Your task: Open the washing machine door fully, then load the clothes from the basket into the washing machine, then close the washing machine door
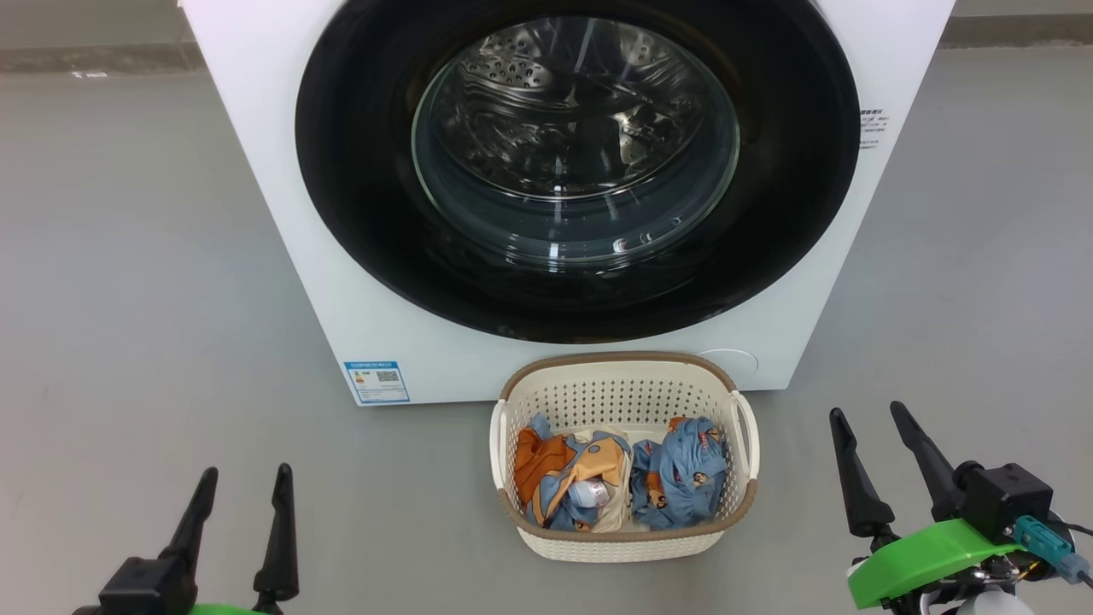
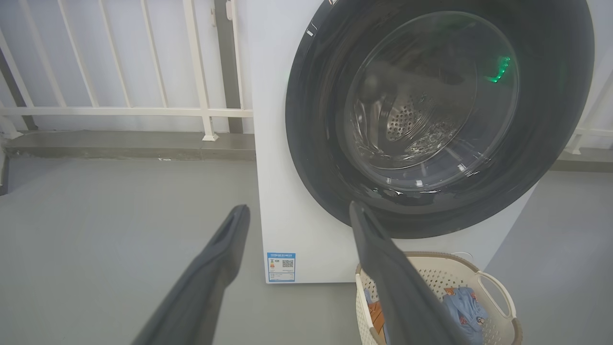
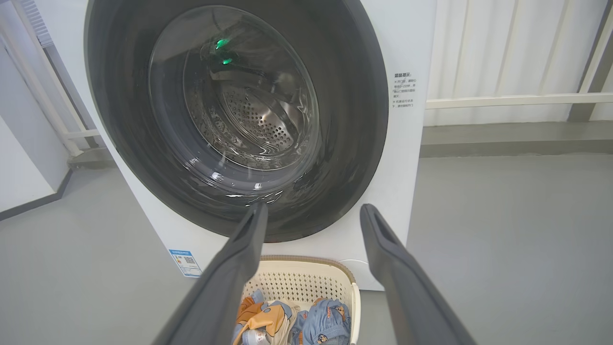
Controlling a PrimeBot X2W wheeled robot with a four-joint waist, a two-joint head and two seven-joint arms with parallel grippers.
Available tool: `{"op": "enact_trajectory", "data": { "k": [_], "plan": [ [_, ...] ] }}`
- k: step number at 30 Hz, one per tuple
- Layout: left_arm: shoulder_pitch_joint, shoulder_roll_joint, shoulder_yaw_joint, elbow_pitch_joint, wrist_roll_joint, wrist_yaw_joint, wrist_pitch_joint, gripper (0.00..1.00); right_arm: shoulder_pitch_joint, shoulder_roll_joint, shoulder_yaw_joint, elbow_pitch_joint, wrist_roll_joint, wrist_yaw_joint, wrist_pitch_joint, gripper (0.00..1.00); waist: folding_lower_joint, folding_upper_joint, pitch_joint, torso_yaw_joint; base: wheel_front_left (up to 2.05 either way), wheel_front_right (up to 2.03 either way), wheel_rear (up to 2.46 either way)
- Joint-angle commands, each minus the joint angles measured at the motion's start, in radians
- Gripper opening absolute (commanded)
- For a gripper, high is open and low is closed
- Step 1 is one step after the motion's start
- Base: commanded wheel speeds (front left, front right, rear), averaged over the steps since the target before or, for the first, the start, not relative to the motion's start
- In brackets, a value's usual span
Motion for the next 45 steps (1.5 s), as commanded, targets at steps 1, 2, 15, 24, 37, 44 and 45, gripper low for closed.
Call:
{"op": "enact_trajectory", "data": {
  "k": [1, 2, 15, 24, 37, 44, 45],
  "plan": [
    [-0.038, 0.025, 0.033, -0.011, 0.009, 0.001, -0.014, 1.0, -0.012, -0.012, 0.021, -0.026, -0.015, 0.006, -0.014, 1.0, 0.0, 0.0, 0.0, -0.002, 0.0, 0.0, 0.0],
    [-0.038, 0.026, 0.032, -0.01, 0.006, 0.001, -0.014, 1.0, -0.01, -0.011, 0.02, -0.026, -0.015, 0.006, -0.014, 1.0, 0.0, 0.0, 0.0, -0.003, 0.0, 0.0, 0.0],
    [-0.044, 0.036, 0.036, 0.006, 0.008, 0.001, -0.014, 1.0, -0.004, 0.001, 0.006, -0.03, -0.018, 0.006, -0.014, 1.0, 0.0, 0.0, 0.001, -0.01, 0.0, 0.01, -0.01],
    [-0.047, 0.031, 0.038, 0.001, 0.04, 0.001, -0.014, 1.0, -0.009, 0.001, 0.006, -0.034, -0.019, 0.006, -0.014, 1.0, 0.0, 0.0, 0.006, -0.012, 0.47, 0.47, -0.95],
    [-0.051, 0.03, 0.04, -0.008, 0.041, 0.001, -0.014, 1.0, -0.017, 0.003, 0.014, -0.037, -0.019, 0.006, -0.014, 1.0, 0.0, 0.0, 0.019, -0.013, 1.15, 1.15, -2.3],
    [-0.054, 0.03, 0.04, -0.011, 0.039, 0.001, -0.014, 1.0, -0.022, 0.004, 0.014, -0.039, -0.02, 0.006, -0.014, 1.0, 0.0, 0.0, 0.024, -0.011, 1.23, 1.23, -2.46],
    [-0.054, 0.029, 0.041, -0.012, 0.039, 0.001, -0.014, 1.0, -0.022, 0.004, 0.014, -0.039, -0.02, 0.006, -0.014, 1.0, 0.0, 0.0, 0.024, -0.011, 1.23, 1.23, -2.46]
  ]
}}
